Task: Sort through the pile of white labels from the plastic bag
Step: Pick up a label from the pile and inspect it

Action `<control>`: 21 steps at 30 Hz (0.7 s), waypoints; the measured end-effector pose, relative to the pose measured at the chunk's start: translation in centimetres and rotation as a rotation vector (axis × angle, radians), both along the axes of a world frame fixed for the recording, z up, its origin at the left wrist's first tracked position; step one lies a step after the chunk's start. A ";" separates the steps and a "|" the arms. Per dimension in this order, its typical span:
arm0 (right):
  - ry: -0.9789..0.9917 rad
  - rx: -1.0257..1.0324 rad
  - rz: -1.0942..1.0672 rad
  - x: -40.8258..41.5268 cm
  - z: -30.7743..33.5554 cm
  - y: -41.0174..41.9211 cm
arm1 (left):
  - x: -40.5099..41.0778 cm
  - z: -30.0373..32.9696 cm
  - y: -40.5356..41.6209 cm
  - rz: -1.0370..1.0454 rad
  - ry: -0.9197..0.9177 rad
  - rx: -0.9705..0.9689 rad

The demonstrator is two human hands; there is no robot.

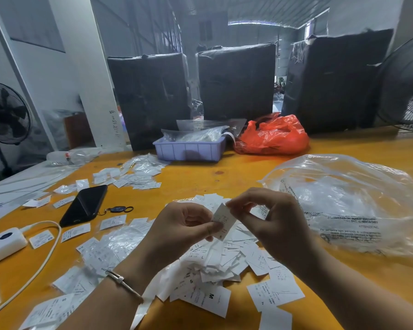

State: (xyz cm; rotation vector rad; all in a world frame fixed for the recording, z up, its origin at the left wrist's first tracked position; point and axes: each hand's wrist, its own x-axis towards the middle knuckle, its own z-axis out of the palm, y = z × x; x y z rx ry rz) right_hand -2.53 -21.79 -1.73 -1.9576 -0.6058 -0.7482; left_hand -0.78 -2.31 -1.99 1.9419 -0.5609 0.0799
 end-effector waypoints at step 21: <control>0.204 -0.060 0.079 0.1 -0.2 -0.1 | 0.0 0.1 -0.1 0.010 -0.007 -0.028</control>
